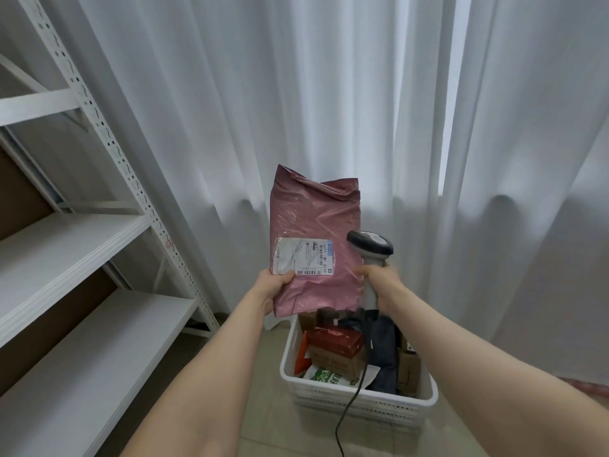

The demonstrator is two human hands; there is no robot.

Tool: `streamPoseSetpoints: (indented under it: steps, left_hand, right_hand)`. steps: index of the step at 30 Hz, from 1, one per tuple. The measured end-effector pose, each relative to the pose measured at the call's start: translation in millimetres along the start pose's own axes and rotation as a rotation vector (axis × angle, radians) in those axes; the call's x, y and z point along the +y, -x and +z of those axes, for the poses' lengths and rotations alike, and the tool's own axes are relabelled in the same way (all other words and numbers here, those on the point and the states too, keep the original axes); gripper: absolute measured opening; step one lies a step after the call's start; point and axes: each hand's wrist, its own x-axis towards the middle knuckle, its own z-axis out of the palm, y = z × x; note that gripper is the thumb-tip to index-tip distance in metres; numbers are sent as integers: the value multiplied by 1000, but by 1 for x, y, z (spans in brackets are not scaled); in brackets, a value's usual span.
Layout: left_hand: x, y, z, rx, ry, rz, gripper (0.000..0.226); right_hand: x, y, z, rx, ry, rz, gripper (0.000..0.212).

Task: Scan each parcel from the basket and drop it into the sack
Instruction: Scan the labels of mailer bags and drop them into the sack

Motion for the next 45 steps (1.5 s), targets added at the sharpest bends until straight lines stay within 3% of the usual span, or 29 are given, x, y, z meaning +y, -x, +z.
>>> streamPoseSetpoints:
  steps: [6, 11, 15, 18, 21, 23, 26, 28, 31, 33, 35, 37, 39, 45]
  left_hand:
    - [-2, -7, -11, -18, 128, 32, 38]
    - [1, -10, -20, -29, 248, 14, 35]
    - [4, -2, -24, -158, 294, -49, 30]
    - [5, 4, -32, -319, 175, -99, 32]
    - [8, 5, -42, -383, -53, -138, 39]
    - [12, 2, -43, -301, 13, -108, 44]
    - [20, -8, -45, -21, 285, -34, 48]
    - [20, -19, -51, 180, 379, 61, 73]
    - [19, -23, -65, 341, 83, 182, 127]
    - [18, -24, -72, 307, -331, 234, 134]
    - [19, -24, -76, 187, -557, 193, 144]
    - [21, -20, -79, 47, -642, 88, 132]
    - [24, -8, -75, -69, -663, -33, 95]
    - [10, -4, -50, 95, -314, -48, 56]
  right_hand:
    - [2, 15, 19, -210, -41, -46, 28]
    - [0, 6, 33, 12, -132, -78, 30]
    - [-7, 3, 31, 45, -270, -41, 27]
    - [-13, 5, 30, 50, -379, 1, 16]
    - [-15, 2, 25, 157, -202, -62, 11]
    - [-18, 3, 22, 184, -111, -99, 13]
    - [-19, 2, 21, 190, 22, -168, 13]
    - [-19, 0, 19, 185, 123, -220, 11]
    - [-24, 6, 17, 156, 221, -262, 10]
    - [-27, 10, 17, 108, 218, -266, 16]
    - [-29, 12, 17, 79, 226, -269, 19]
    - [-29, 12, 19, 76, 229, -275, 20]
    - [-30, 15, 21, 68, 237, -295, 21]
    - [-28, 11, 33, 59, 223, -305, 12]
